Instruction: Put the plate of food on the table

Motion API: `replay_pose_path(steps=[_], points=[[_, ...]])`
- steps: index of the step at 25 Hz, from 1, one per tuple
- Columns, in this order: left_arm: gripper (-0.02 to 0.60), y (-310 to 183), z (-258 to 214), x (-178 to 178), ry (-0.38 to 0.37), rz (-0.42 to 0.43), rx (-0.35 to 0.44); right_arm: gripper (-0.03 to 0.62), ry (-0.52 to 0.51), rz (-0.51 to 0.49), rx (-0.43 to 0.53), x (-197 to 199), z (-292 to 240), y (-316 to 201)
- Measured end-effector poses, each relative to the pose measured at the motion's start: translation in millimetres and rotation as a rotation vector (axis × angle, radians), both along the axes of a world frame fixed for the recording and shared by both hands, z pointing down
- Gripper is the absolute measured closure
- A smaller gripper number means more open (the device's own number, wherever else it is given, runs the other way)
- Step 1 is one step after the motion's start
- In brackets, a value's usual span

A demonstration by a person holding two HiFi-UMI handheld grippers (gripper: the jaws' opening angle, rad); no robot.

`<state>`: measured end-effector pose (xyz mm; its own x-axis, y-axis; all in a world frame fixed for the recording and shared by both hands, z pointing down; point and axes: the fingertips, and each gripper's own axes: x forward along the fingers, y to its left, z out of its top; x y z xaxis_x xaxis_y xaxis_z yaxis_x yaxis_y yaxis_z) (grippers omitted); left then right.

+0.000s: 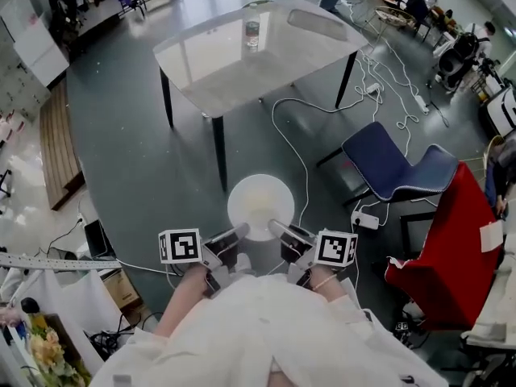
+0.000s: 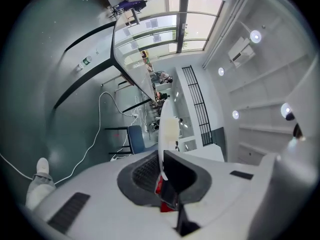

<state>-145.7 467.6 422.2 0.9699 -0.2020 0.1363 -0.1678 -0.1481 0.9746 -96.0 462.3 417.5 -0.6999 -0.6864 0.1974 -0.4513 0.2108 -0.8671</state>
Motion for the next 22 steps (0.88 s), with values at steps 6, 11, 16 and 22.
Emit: replay_pose_path(steps=[6, 11, 16, 22], points=[[0.557, -47.8, -6.0, -4.5, 0.052, -0.068, -0.108, 0.577, -0.157, 0.164, -0.119, 4.8, 6.9, -38.4], [0.557, -61.6, 3.9, -4.2, 0.039, -0.076, -0.115, 0.577, -0.131, 0.172, -0.136, 8.1, 15.2, -51.2], [0.557, -84.3, 12.7, -7.7, 0.029, -0.105, -0.116, 0.577, -0.167, 0.135, -0.192, 2.4, 24.1, -75.0], [0.557, -120.4, 24.3, -2.8, 0.002, -0.116, -0.104, 0.577, -0.143, 0.117, -0.231, 9.4, 39.2, -110.7]])
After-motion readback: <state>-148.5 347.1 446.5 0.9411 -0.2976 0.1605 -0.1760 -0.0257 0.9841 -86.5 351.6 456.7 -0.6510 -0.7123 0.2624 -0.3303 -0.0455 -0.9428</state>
